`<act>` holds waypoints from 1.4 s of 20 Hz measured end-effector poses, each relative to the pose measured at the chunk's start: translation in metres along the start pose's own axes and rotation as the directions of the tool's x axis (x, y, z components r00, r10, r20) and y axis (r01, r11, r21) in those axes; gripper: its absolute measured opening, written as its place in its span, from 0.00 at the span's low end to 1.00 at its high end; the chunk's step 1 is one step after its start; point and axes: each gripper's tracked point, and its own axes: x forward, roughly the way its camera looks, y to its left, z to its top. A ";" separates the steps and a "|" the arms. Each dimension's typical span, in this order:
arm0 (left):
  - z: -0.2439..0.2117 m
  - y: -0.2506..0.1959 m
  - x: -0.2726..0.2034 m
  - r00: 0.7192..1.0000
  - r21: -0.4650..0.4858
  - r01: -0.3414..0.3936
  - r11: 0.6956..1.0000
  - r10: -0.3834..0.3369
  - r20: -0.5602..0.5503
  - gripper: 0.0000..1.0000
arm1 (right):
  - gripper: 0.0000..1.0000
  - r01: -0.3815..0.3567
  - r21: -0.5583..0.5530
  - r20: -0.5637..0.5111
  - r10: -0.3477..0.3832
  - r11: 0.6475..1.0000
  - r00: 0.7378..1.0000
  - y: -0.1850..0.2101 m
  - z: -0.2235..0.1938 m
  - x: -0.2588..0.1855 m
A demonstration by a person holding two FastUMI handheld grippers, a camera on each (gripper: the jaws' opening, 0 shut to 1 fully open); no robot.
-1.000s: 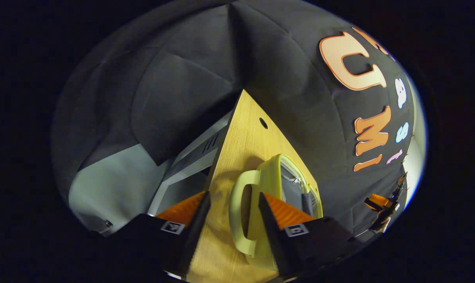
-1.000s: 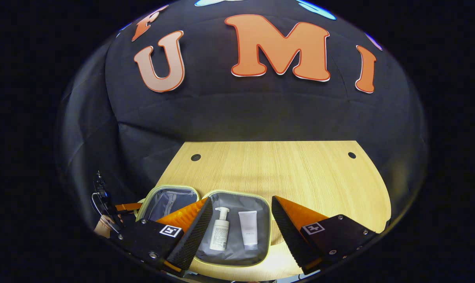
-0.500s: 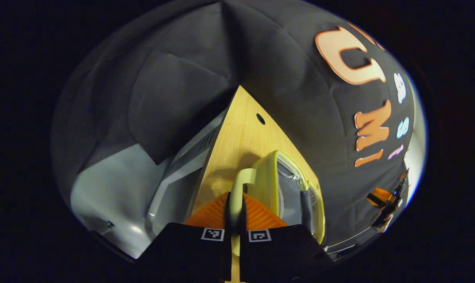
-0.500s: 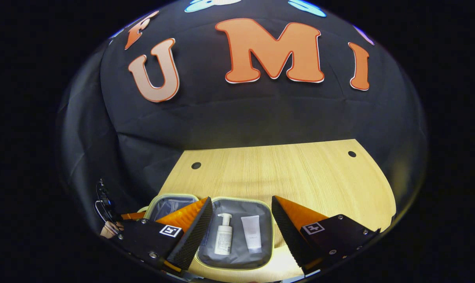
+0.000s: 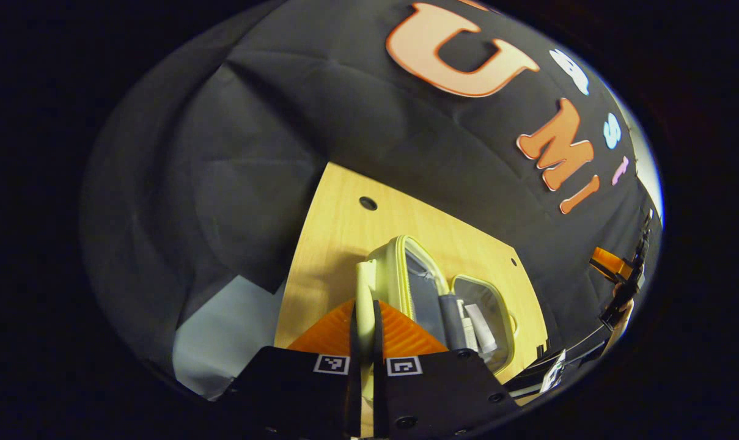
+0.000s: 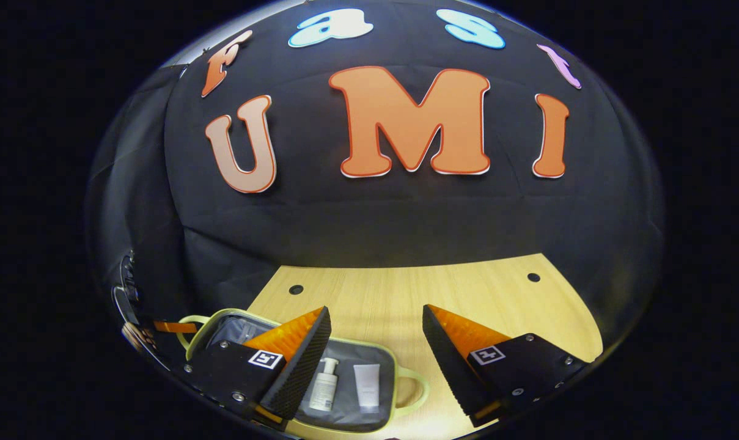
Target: First open the suitcase, pack the skin care products into it, and then close the suitcase.
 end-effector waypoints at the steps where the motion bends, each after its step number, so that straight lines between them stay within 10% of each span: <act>1: 0.007 -0.015 -0.007 1.000 0.026 -0.008 1.000 0.008 0.010 0.08 | 0.96 0.001 -0.006 0.012 -0.001 1.000 1.000 -0.009 0.006 -0.002; 8: 0.036 -0.144 -0.033 0.993 0.209 -0.097 0.973 0.080 0.086 0.08 | 0.95 -0.017 0.003 0.088 0.016 1.000 0.996 -0.082 0.027 -0.020; 16: 0.021 -0.277 -0.010 0.955 0.409 -0.295 0.864 0.255 0.152 0.06 | 1.00 -0.015 -0.054 0.097 0.021 0.998 0.995 -0.167 0.039 -0.040; 20: -0.006 -0.344 0.023 0.963 0.438 -0.270 0.857 0.234 0.135 0.08 | 0.95 -0.004 -0.053 0.073 0.008 0.999 0.997 -0.213 0.029 -0.045; 28: -0.080 -0.414 0.113 0.951 0.591 -0.290 0.753 0.297 0.088 0.08 | 0.95 0.046 -0.039 0.054 -0.044 0.998 0.998 -0.282 0.012 -0.058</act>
